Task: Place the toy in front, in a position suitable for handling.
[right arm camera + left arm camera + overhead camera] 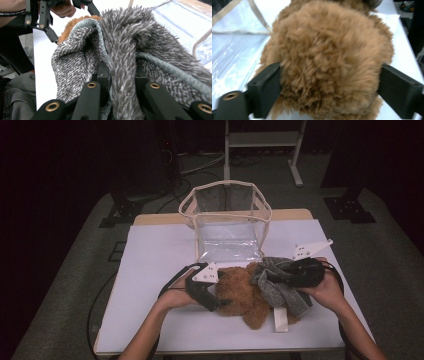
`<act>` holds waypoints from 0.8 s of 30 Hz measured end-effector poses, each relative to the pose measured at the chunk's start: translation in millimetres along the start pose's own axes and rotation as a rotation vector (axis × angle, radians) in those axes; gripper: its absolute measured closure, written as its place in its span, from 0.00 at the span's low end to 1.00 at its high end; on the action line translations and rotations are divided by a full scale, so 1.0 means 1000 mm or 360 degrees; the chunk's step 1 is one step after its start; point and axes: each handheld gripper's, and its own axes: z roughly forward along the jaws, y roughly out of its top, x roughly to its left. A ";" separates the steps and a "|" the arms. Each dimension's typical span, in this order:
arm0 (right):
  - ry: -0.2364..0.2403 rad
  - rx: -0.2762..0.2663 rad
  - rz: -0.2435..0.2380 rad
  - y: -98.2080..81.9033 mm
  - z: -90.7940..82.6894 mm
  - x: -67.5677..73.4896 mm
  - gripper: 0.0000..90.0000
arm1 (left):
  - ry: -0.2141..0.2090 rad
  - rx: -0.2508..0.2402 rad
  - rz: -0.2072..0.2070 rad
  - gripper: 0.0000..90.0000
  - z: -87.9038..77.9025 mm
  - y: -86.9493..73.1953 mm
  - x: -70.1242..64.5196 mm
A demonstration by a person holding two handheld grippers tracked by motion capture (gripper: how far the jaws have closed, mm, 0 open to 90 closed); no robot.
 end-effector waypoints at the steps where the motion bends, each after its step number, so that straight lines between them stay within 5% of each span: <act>1: 0.0001 -0.0002 -0.0002 -0.001 0.000 0.000 0.83 | 0.0002 -0.0017 -0.0005 0.09 0.001 -0.001 0.000; 8: -0.0002 0.0011 0.0009 -0.003 -0.002 0.001 0.83 | 0.0011 -0.0068 -0.0055 0.00 0.021 0.003 0.000; 12: 0.0001 0.0015 0.0007 -0.003 -0.003 0.001 0.83 | 0.0012 -0.0046 -0.0007 0.00 0.025 0.005 -0.003; 14: 0.0001 0.0023 0.0001 -0.002 -0.004 0.001 0.83 | 0.0063 -0.0024 0.0069 0.17 0.023 0.008 -0.007; 16: -0.0016 0.0016 -0.0001 -0.001 -0.006 0.002 0.82 | 0.0075 -0.0033 0.0079 0.34 0.017 0.012 -0.007; 24: 0.0002 -0.0065 -0.0029 0.018 -0.003 0.007 0.82 | 0.0123 0.0010 0.0064 0.40 -0.022 0.021 0.002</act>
